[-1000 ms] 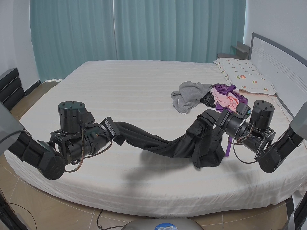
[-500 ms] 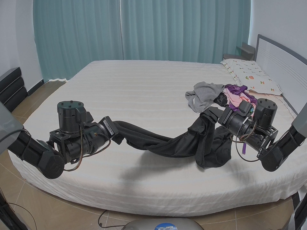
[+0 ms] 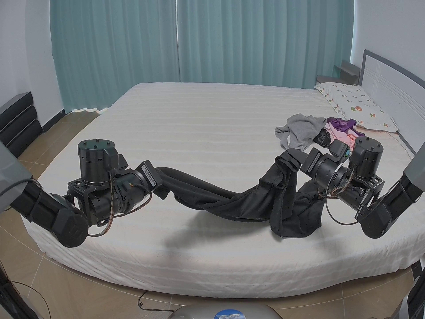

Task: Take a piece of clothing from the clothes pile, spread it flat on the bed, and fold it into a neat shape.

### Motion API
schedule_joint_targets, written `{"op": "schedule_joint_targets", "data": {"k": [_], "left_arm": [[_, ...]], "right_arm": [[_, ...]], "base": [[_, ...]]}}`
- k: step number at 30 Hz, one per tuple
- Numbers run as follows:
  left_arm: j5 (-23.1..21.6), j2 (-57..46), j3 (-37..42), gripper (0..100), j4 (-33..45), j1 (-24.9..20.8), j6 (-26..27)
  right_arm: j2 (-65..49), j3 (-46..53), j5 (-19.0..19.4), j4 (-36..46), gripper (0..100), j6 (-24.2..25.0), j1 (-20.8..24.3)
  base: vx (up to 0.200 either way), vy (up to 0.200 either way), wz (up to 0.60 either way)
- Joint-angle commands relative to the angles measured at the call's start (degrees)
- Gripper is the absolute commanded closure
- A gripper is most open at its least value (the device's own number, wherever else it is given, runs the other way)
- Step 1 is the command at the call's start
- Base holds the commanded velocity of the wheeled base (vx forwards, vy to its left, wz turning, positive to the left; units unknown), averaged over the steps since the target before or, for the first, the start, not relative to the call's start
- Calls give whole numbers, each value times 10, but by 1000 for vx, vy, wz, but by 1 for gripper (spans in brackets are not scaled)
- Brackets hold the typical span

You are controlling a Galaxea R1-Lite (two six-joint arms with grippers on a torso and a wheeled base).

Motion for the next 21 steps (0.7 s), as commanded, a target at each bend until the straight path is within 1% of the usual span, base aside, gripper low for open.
{"op": "schedule_joint_targets", "data": {"k": [1, 11, 13, 14, 15, 21], "left_arm": [[1, 0, -1, 100, 0, 1, 1], [-1, -12, 7, 100, -1, -1, 1], [-1, -12, 10, 100, -1, -3, 0], [-1, -12, 10, 100, -1, -3, 0], [0, -15, 11, 100, 0, -5, 0], [0, -50, 20, 100, 2, -8, 3]], "right_arm": [[-1, 0, 0, 0, 100, 0, 1], [-8, 1, 0, 1, 100, -10, 13], [-19, 20, -1, 2, 100, -7, 9], [-19, 20, -1, 2, 100, -7, 9], [-34, 58, -2, -2, 100, -7, 5], [-92, 133, -4, -36, 100, -9, 0]], "base": [[0, 0, 0], [0, 0, 0], [0, 0, 0], [-200, 0, 0], [-200, 0, 0], [-200, 0, 0]]}}
